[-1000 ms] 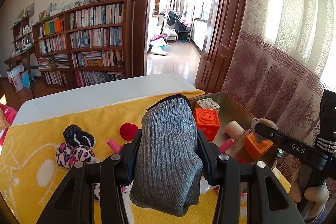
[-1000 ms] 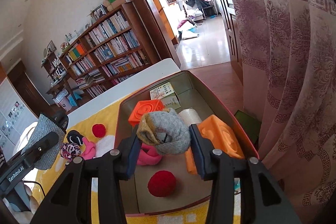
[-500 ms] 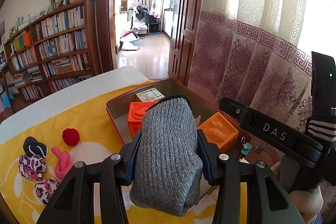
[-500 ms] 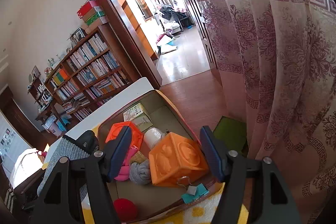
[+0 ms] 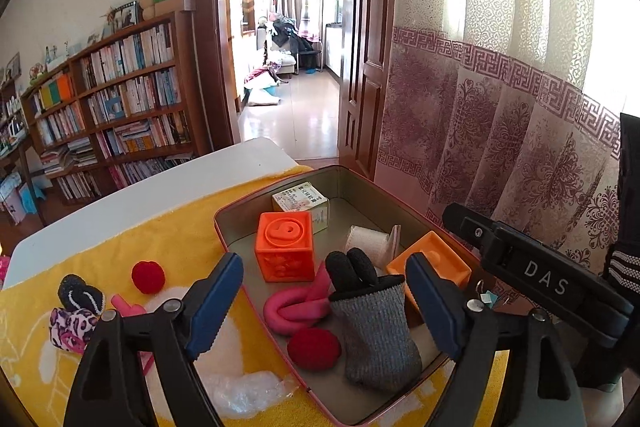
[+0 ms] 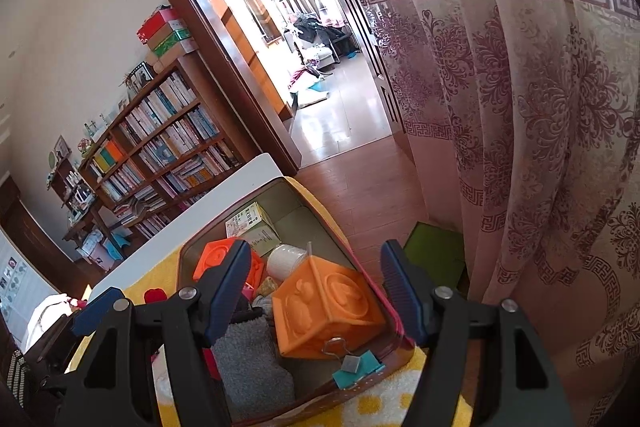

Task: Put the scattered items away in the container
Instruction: 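Release the sock into the tin with the left gripper while the right releases the grey ball, then move the left gripper toward the pink leopard plush while the right withdraws from the tin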

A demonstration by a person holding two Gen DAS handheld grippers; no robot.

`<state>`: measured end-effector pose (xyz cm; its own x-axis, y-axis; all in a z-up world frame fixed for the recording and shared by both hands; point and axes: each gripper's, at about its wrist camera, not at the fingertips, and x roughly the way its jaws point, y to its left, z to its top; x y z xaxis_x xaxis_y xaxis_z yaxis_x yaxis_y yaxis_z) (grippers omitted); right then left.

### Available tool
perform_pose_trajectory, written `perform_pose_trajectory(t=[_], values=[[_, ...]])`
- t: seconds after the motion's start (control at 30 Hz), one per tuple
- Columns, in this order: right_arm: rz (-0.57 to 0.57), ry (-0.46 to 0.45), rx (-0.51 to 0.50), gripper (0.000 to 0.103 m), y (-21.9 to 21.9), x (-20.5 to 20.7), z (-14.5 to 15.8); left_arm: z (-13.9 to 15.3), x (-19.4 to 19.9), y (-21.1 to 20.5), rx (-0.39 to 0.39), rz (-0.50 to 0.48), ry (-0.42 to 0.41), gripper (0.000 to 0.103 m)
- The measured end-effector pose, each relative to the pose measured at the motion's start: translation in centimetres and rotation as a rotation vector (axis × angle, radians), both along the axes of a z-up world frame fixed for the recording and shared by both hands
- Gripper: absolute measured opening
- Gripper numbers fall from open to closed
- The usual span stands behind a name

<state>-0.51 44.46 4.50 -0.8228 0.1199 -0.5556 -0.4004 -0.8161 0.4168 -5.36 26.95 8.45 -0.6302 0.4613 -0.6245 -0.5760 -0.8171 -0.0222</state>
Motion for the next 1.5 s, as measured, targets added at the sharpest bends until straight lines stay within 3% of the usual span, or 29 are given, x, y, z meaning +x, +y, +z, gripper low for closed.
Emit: perform_pose_trajectory(t=[0.37,0.83,1.17,1.5], values=[[0.002,-0.016,0.005,0.071,-0.5,-0.2,-0.5,-0.5,0.3,-3.9,-0.075,0.101,0.034,0.085],[0.081,-0.045,0.073,0.071,-4.6,-1.3,-0.3,-2.6,0.4,-13.5,-0.106,0.273,-0.027,0.085],[0.2,-0.04,0.116,0.071,-10.2,-2.1,0.7,-3.6,0.5,-20.2,-0.091,0.388,-0.07,0.085],[0.321,-0.046,0.17,0.071,-16.4,-3.0,1.3,-3.9,0.7,-23.6,-0.05,0.432,-0.086,0.085]])
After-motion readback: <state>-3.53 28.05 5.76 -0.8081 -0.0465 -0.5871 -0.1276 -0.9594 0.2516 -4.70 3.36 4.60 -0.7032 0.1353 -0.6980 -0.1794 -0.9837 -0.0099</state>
